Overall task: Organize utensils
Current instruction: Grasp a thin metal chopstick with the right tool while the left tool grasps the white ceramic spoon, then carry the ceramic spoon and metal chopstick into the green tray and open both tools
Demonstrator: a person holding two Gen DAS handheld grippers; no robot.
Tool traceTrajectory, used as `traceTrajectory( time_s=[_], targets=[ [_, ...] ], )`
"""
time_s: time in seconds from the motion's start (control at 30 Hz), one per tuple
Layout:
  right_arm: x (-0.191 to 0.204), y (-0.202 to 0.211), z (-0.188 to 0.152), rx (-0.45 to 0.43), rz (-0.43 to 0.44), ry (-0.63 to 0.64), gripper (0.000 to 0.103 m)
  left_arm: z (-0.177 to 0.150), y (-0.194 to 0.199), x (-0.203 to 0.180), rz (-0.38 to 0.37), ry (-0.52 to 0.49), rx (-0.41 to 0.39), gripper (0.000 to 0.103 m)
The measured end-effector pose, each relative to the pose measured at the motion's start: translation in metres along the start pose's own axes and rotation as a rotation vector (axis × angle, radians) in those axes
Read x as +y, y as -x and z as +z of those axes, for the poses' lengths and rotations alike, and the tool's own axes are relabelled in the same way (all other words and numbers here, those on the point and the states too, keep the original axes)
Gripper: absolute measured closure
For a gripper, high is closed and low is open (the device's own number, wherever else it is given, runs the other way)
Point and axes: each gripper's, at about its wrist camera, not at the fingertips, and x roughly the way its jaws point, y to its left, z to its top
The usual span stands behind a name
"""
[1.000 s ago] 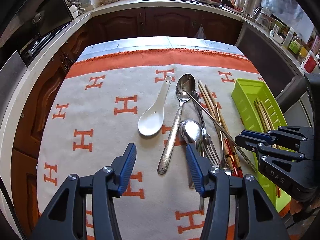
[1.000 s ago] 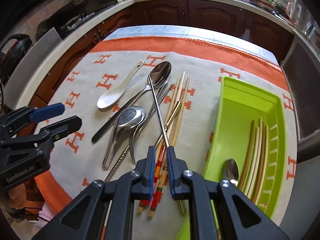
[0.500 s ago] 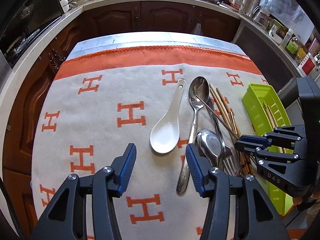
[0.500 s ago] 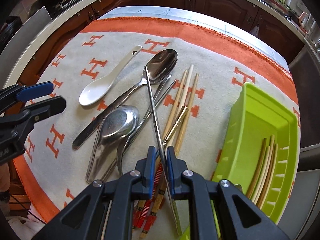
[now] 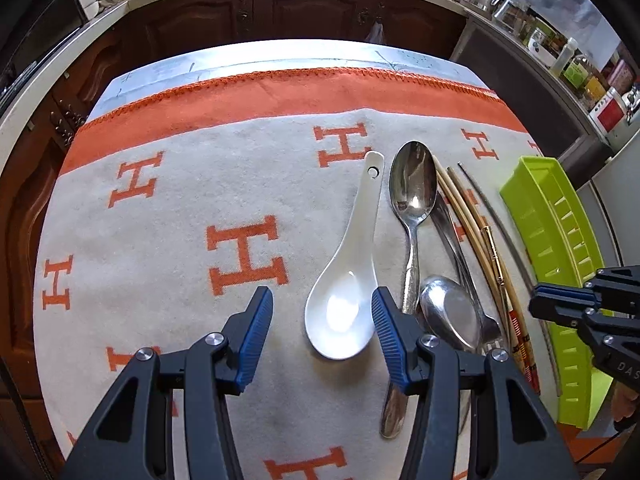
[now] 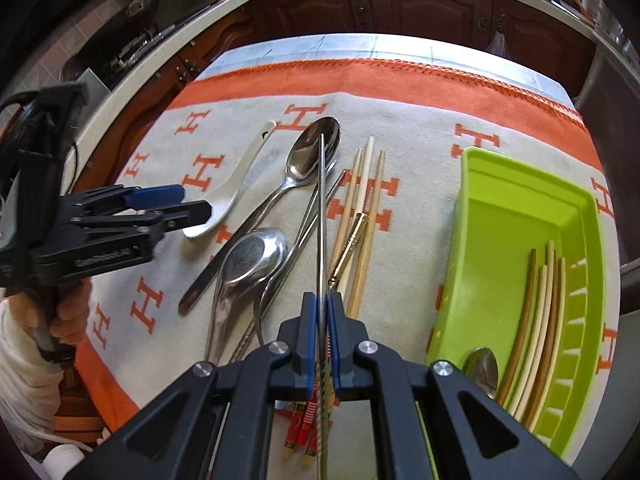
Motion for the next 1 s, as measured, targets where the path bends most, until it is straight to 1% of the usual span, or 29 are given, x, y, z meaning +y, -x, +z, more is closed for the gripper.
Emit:
traceTrajectory(
  time_s=[0.07, 0.13, 0.3, 0.33, 0.37, 0.4, 0.43, 0.5, 0.57, 0.63, 0.67, 0.7, 0.73, 0.77, 0.83, 1.0],
  targets=[
    [-0.001, 0.006, -0.003, -0.013, 0.01, -0.011, 0.098, 0.002, -0.008, -0.001, 0.023, -0.019, 0.013, 0.053],
    [0.001, 0.012, -0.005, -0.029, 0.014, -0.016, 0.098, 0.004, -0.011, -0.003, 0.043, -0.048, -0.008, 0.053],
    [0.002, 0.018, -0.008, -0.044, 0.018, -0.02, 0.098, 0.007, -0.013, -0.006, 0.054, -0.082, -0.023, 0.054],
    [0.002, 0.017, -0.009, -0.043, 0.016, -0.019, 0.098, 0.006, -0.012, -0.007, 0.055, -0.088, -0.027, 0.06],
    [0.003, 0.017, -0.01, -0.043, 0.01, -0.017, 0.098, 0.006, -0.012, -0.009, 0.047, -0.102, -0.031, 0.073],
    [0.003, 0.015, -0.01, -0.042, 0.007, -0.018, 0.098, 0.006, -0.011, -0.014, 0.042, -0.12, -0.031, 0.079],
    [0.003, 0.015, -0.011, -0.041, 0.007, -0.024, 0.098, 0.005, -0.01, -0.019, 0.046, -0.139, -0.031, 0.087],
    [0.002, 0.013, -0.012, -0.039, 0.006, -0.031, 0.098, 0.004, -0.011, -0.03, 0.089, -0.181, -0.039, 0.087],
    [-0.001, 0.011, -0.012, -0.038, 0.011, -0.04, 0.098, 0.004, -0.012, -0.035, 0.082, -0.189, -0.038, 0.087],
    [-0.002, 0.011, -0.014, -0.041, 0.015, -0.049, 0.098, 0.004, -0.011, -0.038, 0.092, -0.186, -0.036, 0.089],
    [-0.003, 0.012, -0.015, -0.043, 0.02, -0.055, 0.098, 0.003, -0.01, -0.039, 0.107, -0.18, -0.042, 0.098],
    [-0.004, 0.013, -0.016, -0.046, 0.025, -0.061, 0.098, 0.004, -0.009, -0.038, 0.111, -0.165, -0.045, 0.099],
    [-0.006, 0.013, -0.017, -0.049, 0.029, -0.066, 0.098, 0.005, -0.007, -0.036, 0.099, -0.139, -0.044, 0.101],
    [-0.008, 0.015, -0.018, -0.053, 0.034, -0.073, 0.098, 0.004, -0.003, -0.034, 0.089, -0.109, -0.05, 0.102],
    [-0.012, 0.019, -0.021, -0.064, 0.045, -0.094, 0.098, 0.003, 0.006, -0.031, 0.096, -0.069, -0.077, 0.103],
    [-0.023, 0.031, -0.026, -0.094, 0.071, -0.135, 0.098, -0.004, 0.03, -0.029, 0.073, -0.007, -0.106, 0.103]
  ],
)
